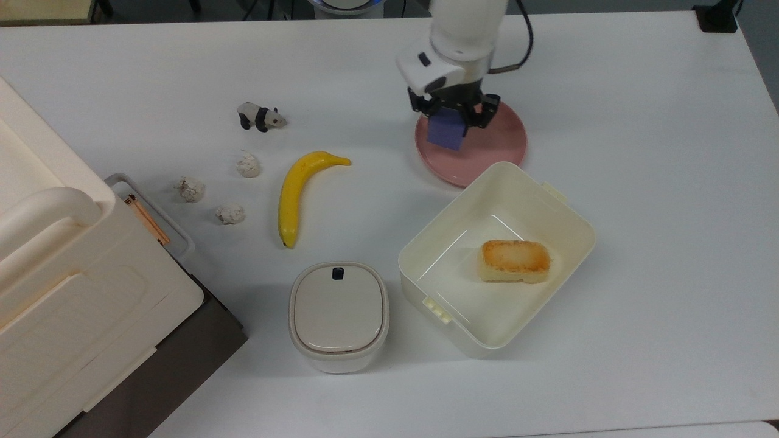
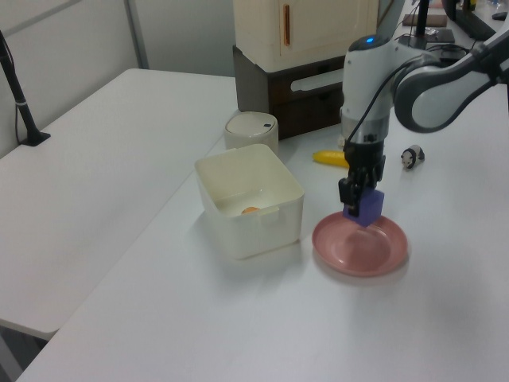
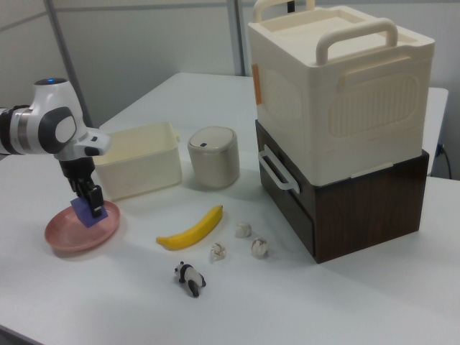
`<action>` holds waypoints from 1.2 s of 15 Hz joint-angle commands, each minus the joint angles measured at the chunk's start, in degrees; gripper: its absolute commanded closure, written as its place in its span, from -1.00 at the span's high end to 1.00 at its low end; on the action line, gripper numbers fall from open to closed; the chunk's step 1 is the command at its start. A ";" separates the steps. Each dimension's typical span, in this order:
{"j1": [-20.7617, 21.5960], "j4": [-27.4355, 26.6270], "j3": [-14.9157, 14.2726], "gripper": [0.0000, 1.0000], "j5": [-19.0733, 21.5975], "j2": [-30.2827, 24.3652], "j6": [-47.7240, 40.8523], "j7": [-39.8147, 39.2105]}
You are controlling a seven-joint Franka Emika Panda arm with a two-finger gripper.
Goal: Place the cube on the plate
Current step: 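Carry the purple cube over the pink plate and lower it, then open the gripper to release the cube onto the plate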
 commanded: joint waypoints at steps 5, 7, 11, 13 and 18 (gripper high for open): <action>4.21 4.12 -0.51 1.00 -2.93 3.42 -1.89 3.23; 3.86 4.21 -0.51 1.00 -2.93 3.08 -3.72 3.84; 1.85 4.30 0.19 1.00 -3.01 -3.94 -9.60 3.32; -4.46 6.66 4.92 1.00 -2.93 -7.73 -15.57 0.00; -17.82 19.83 7.32 1.00 0.67 -7.91 -32.98 -18.17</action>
